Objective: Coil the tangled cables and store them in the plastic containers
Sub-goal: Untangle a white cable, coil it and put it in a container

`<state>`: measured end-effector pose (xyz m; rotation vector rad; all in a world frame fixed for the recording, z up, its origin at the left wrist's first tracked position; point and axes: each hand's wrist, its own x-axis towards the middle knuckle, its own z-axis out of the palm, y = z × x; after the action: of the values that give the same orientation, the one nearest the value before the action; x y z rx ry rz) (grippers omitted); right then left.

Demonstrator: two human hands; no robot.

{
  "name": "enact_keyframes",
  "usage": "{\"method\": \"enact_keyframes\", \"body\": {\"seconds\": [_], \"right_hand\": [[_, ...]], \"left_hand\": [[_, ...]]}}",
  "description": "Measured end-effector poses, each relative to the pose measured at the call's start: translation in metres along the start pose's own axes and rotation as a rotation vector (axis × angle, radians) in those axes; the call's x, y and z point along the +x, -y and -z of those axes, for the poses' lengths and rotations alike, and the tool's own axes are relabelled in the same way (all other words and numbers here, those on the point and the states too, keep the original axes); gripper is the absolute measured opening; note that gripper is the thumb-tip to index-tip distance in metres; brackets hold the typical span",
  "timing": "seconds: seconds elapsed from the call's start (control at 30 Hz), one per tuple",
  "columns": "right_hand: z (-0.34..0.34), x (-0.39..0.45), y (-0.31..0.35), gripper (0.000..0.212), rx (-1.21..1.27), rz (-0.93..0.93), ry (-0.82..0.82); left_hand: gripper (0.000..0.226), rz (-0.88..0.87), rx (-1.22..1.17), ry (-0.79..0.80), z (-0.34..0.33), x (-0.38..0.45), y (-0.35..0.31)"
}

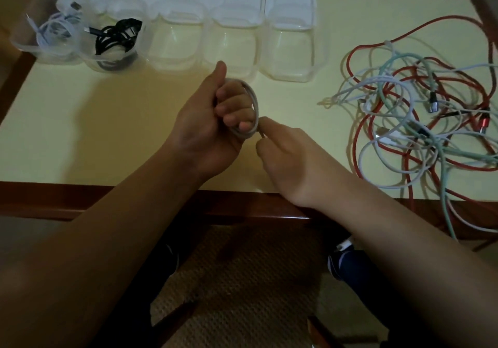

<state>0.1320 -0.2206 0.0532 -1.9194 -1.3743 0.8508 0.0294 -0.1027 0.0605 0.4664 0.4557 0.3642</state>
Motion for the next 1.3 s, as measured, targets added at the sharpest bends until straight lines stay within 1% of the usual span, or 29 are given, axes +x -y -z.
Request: {"method": "enact_keyframes", "body": {"seconds": [0.07, 0.13, 0.2, 0.27, 0.3, 0.33, 0.37, 0.4, 0.47, 0.53, 0.57, 0.6, 0.63, 0.67, 0.7, 0.73, 0.77, 0.83, 0.87, 0.9, 1.0, 1.13, 1.23, 1.3], "right_hand": [[-0.001, -0.007, 0.001, 0.028, -0.146, 0.023, -0.02], [0.0, -0.009, 0.004, 0.036, -0.247, 0.055, -0.07], [0.003, -0.007, 0.006, 0.037, -0.245, 0.077, -0.126], [0.005, -0.008, 0.009, 0.03, -0.235, 0.098, -0.165], [0.005, -0.009, 0.011, 0.028, -0.252, 0.109, -0.161], [0.003, -0.011, 0.013, 0.029, -0.265, 0.113, -0.141], [0.002, -0.012, 0.015, 0.033, -0.264, 0.106, -0.118], [0.0, -0.013, 0.015, 0.039, -0.262, 0.094, -0.105], [0.001, -0.01, 0.009, 0.044, -0.274, 0.064, -0.129], [0.009, -0.001, -0.004, 0.04, -0.285, 0.016, -0.208], [0.014, 0.004, -0.01, 0.038, -0.296, -0.019, -0.228], [0.017, 0.007, -0.013, 0.037, -0.313, -0.051, -0.211], [0.016, 0.008, -0.014, 0.036, -0.323, -0.069, -0.155], [0.011, 0.007, -0.012, 0.035, -0.322, -0.067, -0.077], [0.004, 0.004, -0.008, 0.035, -0.309, -0.048, 0.004], [-0.005, -0.002, -0.001, 0.036, -0.288, -0.018, 0.067], [-0.014, -0.007, 0.007, 0.036, -0.282, 0.021, 0.097], [-0.024, -0.013, 0.015, 0.039, -0.363, 0.085, 0.066], [-0.024, -0.012, 0.016, 0.04, -0.418, 0.077, 0.031], [-0.021, -0.01, 0.013, 0.041, -0.446, 0.042, -0.003], [-0.008, -0.001, 0.001, 0.045, -0.48, -0.111, -0.061], [-0.002, 0.001, -0.006, 0.04, -0.52, -0.185, -0.071], [-0.005, -0.004, -0.002, 0.04, -0.526, -0.229, -0.057], [-0.009, -0.006, 0.001, 0.043, -0.527, -0.216, -0.043]], "left_hand": [[0.053, -0.078, 0.15, -0.087, -0.003, 0.002, 0.001], [0.052, -0.148, 0.314, -0.148, -0.005, 0.002, 0.003], [0.052, -0.258, 0.553, -0.173, -0.003, 0.002, 0.005], [0.052, -0.363, 0.769, -0.184, -0.002, 0.0, 0.006], [0.052, -0.391, 0.83, -0.204, 0.001, 0.001, 0.005], [0.052, -0.365, 0.831, -0.242, 0.002, 0.001, 0.003], [0.052, -0.314, 0.781, -0.276, 0.002, 0.002, 0.001], [0.052, -0.241, 0.7, -0.276, 0.003, 0.003, -0.002], [0.053, -0.131, 0.551, -0.206, 0.006, 0.004, -0.008], [0.053, -0.021, 0.389, -0.095, 0.006, 0.0, -0.015], [0.053, 0.068, 0.275, -0.008, 0.006, -0.002, -0.018], [0.054, 0.165, 0.131, 0.097, 0.004, -0.006, -0.02], [0.054, 0.246, -0.025, 0.206, 0.001, -0.01, -0.021], [0.053, 0.288, -0.146, 0.284, -0.002, -0.013, -0.022], [0.052, 0.281, -0.212, 0.299, -0.005, -0.014, -0.021], [0.05, 0.241, -0.251, 0.264, -0.007, -0.013, -0.019], [0.048, 0.174, -0.283, 0.193, -0.006, -0.01, -0.016], [0.049, 0.003, -0.23, -0.057, -0.001, -0.005, -0.015], [0.05, -0.034, -0.183, -0.145, 0.002, -0.004, -0.017], [0.048, -0.024, -0.151, -0.183, 0.003, -0.004, -0.019], [0.042, 0.123, 0.0, -0.144, 0.001, -0.011, -0.024], [0.049, 0.263, 0.215, -0.239, 0.001, -0.014, -0.027], [0.058, 0.33, 0.34, -0.272, 0.003, -0.015, -0.031], [0.055, 0.319, 0.319, -0.267, 0.003, -0.016, -0.033]]}}
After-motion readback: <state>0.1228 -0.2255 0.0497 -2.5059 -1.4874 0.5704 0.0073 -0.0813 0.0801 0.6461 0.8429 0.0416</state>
